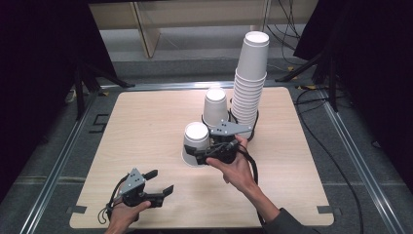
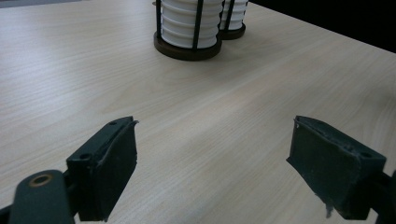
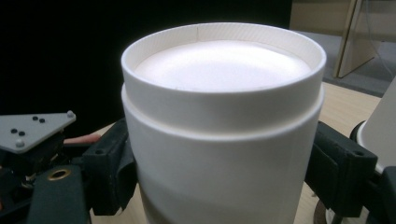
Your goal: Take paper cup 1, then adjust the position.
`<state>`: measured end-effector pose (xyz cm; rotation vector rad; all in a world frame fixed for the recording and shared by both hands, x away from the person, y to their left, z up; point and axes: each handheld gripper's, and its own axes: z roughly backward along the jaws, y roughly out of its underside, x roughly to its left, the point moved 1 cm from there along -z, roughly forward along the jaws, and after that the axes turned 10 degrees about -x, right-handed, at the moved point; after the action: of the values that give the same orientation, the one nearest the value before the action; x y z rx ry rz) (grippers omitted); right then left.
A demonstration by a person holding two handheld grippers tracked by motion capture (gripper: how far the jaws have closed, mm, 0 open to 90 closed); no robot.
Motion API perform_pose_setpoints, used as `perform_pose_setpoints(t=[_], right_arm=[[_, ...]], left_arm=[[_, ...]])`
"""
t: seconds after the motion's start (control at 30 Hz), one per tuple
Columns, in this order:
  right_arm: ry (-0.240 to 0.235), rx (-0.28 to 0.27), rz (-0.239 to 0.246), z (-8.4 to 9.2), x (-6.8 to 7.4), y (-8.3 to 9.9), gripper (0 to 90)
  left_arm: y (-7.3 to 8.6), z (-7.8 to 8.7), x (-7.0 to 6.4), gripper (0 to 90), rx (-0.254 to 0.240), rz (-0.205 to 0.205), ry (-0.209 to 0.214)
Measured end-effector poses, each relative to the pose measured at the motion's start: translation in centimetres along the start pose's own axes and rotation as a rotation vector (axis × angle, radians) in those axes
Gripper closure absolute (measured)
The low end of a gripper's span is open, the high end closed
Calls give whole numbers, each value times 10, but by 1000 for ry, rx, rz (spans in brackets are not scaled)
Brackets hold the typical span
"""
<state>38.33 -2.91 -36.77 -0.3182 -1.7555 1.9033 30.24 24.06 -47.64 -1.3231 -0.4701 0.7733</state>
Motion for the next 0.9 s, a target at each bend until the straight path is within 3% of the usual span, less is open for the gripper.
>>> perform_pose_setpoints(t=[0.17,0.23,0.27,0.37,0.4,0.43,0.47,0.5,0.57,0.7,0.73,0.77,0.8,0.83,0.87,0.9], right_arm=[[-1,17,7,0,-1,9,205],[-18,19,-16,-1,-2,12,205],[1,21,7,0,-3,13,205],[-10,19,-4,-1,-3,17,205],[-19,22,-14,-1,-3,18,205],[-17,29,-13,-1,-3,19,205],[1,56,-52,1,0,20,205],[-14,24,-5,-2,-2,21,204],[-12,36,4,-2,-1,22,204],[-38,34,-10,-7,2,26,204],[-31,42,8,-7,2,27,204],[-42,40,-20,-8,4,29,204],[-38,52,-4,-8,4,29,204],[-45,44,-7,-9,4,30,204],[-50,42,4,-10,4,31,204],[-47,53,-6,-10,6,31,204]], left_arm=[[-1,0,1,145,-24,9,10],[-2,2,0,145,-14,5,-1],[-2,1,-1,145,-30,15,5],[-2,1,-1,145,-48,10,19],[-3,3,-1,145,-42,-5,14],[-3,3,-2,145,-49,5,17],[-4,4,-1,145,-45,-3,13],[-4,4,-1,145,-45,-3,13],[-4,4,-2,145,-82,9,43],[-7,3,-8,145,-109,32,70],[-8,0,-9,145,-137,29,95],[-9,1,-12,145,-128,13,98],[-10,1,-13,145,-119,-11,105],[-11,-2,-15,145,-156,-14,121],[-12,-2,-16,144,-158,-31,121],[-13,-2,-17,144,-149,-23,113]])
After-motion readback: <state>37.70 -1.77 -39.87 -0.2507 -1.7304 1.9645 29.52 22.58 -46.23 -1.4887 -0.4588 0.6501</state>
